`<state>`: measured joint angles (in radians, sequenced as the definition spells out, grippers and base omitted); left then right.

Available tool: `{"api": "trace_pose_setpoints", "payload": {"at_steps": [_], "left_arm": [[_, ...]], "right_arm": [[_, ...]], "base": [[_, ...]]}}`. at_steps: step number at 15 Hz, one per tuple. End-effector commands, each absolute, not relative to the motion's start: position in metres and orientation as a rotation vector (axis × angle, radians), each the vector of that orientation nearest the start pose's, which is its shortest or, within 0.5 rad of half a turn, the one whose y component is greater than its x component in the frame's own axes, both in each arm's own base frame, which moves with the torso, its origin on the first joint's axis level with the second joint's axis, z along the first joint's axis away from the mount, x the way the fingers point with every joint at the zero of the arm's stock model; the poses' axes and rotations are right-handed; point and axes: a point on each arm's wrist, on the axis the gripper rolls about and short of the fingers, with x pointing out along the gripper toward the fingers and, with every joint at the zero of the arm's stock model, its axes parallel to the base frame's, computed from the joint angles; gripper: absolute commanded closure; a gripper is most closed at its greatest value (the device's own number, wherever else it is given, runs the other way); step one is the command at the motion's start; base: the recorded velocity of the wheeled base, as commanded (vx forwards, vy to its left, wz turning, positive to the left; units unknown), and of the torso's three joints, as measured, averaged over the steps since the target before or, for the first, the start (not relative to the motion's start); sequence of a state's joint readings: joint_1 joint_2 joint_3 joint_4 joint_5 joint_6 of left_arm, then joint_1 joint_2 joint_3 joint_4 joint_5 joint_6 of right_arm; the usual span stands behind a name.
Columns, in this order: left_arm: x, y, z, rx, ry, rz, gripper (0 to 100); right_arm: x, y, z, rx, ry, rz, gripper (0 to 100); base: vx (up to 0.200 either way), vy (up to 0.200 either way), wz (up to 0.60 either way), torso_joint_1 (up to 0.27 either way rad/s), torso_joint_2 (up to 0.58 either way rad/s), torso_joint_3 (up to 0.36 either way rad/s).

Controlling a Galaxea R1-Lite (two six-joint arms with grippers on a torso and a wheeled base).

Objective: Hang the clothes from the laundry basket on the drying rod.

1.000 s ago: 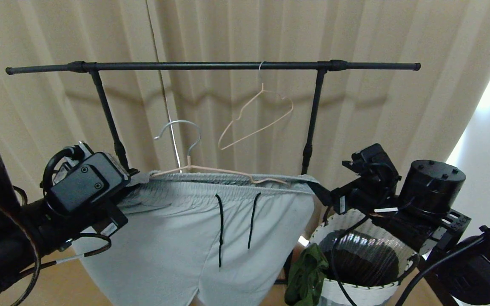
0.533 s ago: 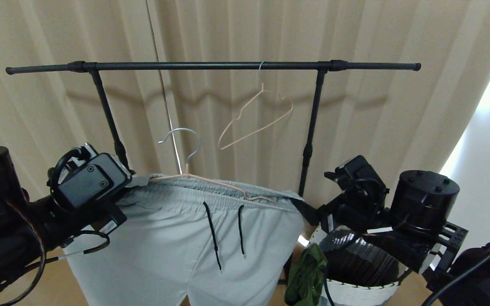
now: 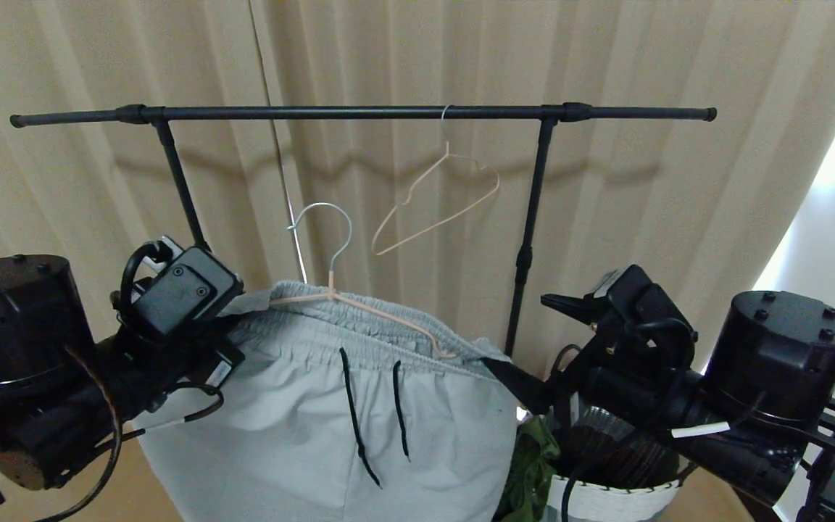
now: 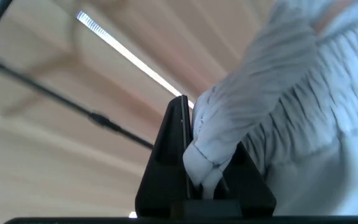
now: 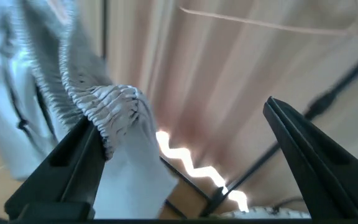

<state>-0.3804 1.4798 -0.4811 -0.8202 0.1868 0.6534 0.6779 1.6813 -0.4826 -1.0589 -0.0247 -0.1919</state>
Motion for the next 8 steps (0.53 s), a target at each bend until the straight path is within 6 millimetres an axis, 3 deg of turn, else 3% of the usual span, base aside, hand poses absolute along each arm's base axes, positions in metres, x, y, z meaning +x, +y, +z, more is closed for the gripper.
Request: {"api": "trace_pose_setpoints", "payload": {"at_steps": [1, 4, 8], "left_arm": [[0.224, -0.094, 0.164, 0.669, 0.130, -0.240, 100], [0.231, -0.099, 0.157, 0.623, 0.127, -0.171, 100], [0.218, -0.116, 0.152, 0.551, 0.080, -0.238, 100]], "right_arm": [[0.204, 0.168, 0.150, -0.246, 0.058, 0.692, 0], [0.204, 0.170, 0.154, -0.277, 0.019, 0.752, 0], [0.214, 0.180, 0.158, -0.330, -0.028, 0.777, 0]], "base": [[0.000, 0.000, 0.00, 0.000, 0.00, 0.000], [0.000, 0.000, 0.00, 0.000, 0.00, 0.000], [0.000, 0.000, 0.00, 0.000, 0.00, 0.000]]}}
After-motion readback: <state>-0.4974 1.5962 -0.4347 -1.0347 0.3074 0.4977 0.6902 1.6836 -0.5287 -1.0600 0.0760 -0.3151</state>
